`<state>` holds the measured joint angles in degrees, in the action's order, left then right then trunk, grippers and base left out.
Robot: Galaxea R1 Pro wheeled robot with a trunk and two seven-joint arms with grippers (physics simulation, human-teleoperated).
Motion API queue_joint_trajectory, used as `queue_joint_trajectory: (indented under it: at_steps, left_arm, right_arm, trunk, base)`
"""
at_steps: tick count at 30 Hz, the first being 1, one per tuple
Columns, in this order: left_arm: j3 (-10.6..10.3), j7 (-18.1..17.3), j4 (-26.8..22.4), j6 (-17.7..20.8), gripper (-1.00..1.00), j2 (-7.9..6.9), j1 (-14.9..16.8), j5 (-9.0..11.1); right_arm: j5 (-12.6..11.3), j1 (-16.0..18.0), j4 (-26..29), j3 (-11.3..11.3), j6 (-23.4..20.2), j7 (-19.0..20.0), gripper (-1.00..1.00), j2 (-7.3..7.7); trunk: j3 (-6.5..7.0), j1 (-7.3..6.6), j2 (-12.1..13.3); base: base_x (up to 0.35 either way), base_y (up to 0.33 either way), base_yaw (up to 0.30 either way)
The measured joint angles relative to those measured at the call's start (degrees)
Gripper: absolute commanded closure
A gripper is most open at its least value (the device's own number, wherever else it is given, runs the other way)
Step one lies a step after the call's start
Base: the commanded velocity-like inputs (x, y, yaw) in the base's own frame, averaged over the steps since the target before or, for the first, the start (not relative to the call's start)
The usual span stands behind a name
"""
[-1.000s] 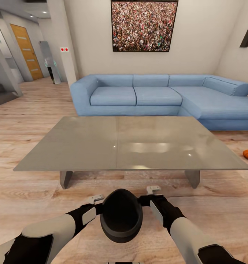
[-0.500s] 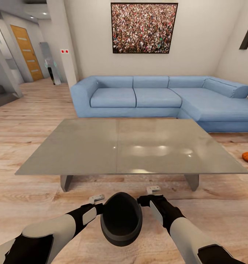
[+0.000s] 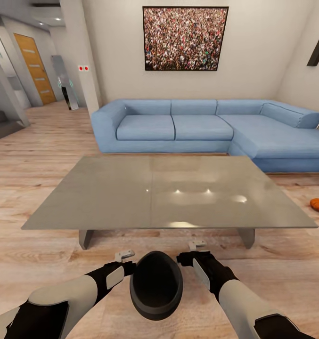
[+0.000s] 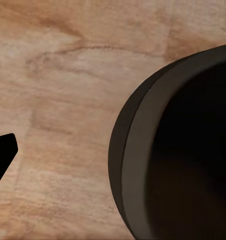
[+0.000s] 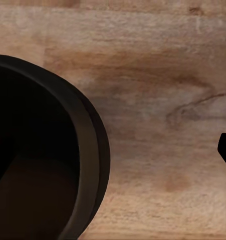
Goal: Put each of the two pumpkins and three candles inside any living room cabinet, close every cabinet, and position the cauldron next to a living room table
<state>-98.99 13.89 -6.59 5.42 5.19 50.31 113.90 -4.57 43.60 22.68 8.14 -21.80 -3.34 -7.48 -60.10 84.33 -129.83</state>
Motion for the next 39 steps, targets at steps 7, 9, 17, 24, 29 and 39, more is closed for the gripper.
queue_joint_trajectory:
  at_steps: [7, 9, 17, 24, 29, 39]
  left_arm:
    - [-0.53, -2.46, -0.06, -0.04, -1.00, -1.20, -0.03, -0.14]
    - [-0.60, -4.93, -0.05, 0.06, -1.00, -2.04, -0.03, -0.19]
    - [-0.76, -12.15, 0.02, 0.44, -1.00, -4.55, -0.27, -0.31]
    - [-0.77, -12.49, 0.16, 0.39, -1.00, -5.20, -1.28, -0.26]
    - [-0.77, -12.42, 0.53, 0.34, -1.00, -5.29, -2.92, -0.27]
    - [-0.95, -12.14, 0.90, 0.13, -1.00, -7.00, -8.17, -0.32]
  right_arm:
    - [0.08, -0.01, -0.16, 0.09, 0.15, 0.21, -1.00, 0.23]
    - [0.08, -0.01, -0.17, 0.11, 0.17, 0.24, -1.00, 0.30]
    - [-0.09, -0.08, -1.38, 0.20, 0.25, 0.52, -1.00, 1.50]
    - [-0.17, -0.18, -4.83, 0.21, 0.40, 1.62, -1.00, 3.12]
    - [-0.16, -0.26, -7.53, 0.17, 0.73, 1.66, -1.00, 4.61]
    - [-0.08, -1.37, -13.40, 0.14, 3.89, 1.64, -1.00, 7.55]
  trunk:
    - [1.26, -1.54, 2.81]
    - [1.62, -1.98, 3.61]
    - [3.05, -3.73, 6.82]
    - [4.31, -5.27, 9.63]
    - [5.20, -6.37, 11.63]
    - [5.92, -7.25, 13.24]
  base:
    - [0.000, 0.000, 0.000]
    - [0.000, 0.000, 0.000]
    - [0.000, 0.000, 0.000]
    - [0.000, 0.000, 0.000]
    - [0.000, 0.000, 0.000]
    - [0.000, 0.000, 0.000]
